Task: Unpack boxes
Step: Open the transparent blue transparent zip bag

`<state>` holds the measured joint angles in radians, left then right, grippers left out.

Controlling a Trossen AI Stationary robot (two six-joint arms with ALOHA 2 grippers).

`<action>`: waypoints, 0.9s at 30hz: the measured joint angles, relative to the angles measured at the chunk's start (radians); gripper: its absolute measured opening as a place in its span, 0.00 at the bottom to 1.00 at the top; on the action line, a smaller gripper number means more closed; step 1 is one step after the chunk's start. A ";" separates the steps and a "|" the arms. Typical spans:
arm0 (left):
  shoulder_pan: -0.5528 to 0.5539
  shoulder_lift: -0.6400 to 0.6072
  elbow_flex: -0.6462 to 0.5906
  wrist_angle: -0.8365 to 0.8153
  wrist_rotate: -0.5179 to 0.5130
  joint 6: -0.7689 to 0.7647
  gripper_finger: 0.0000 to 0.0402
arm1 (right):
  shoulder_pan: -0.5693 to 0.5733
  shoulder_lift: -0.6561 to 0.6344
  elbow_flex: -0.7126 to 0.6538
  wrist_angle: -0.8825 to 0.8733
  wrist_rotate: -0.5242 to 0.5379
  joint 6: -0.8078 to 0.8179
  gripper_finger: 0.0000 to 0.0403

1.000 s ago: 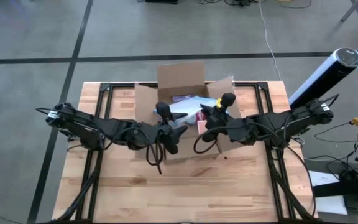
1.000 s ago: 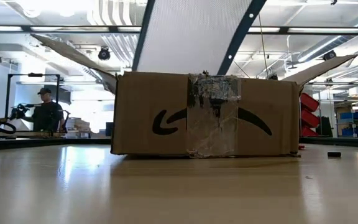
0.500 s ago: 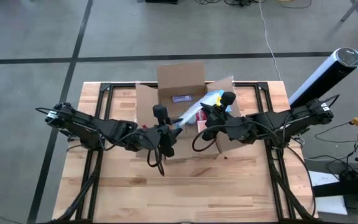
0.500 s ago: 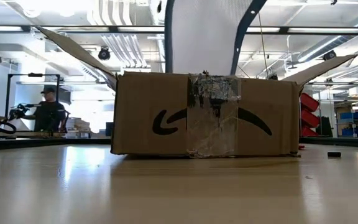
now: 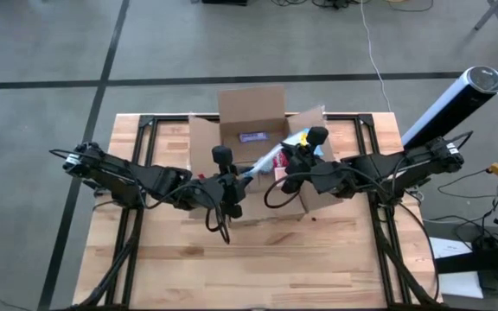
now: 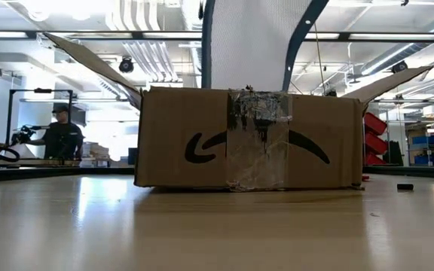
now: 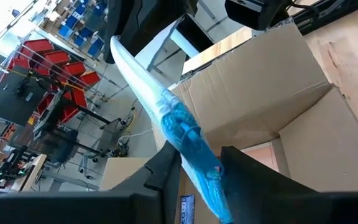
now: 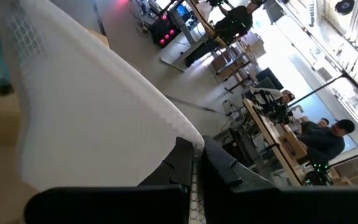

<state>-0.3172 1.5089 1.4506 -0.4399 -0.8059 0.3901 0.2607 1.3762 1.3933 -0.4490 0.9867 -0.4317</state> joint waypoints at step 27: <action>0.000 0.000 0.000 -0.101 0.002 -0.037 0.00 | -0.006 -0.001 -0.004 -0.021 -0.325 0.055 0.00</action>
<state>-0.3171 1.5089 1.4506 -0.5407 -0.8043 0.3531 0.2543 1.3750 1.3891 -0.4701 0.6618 -0.3763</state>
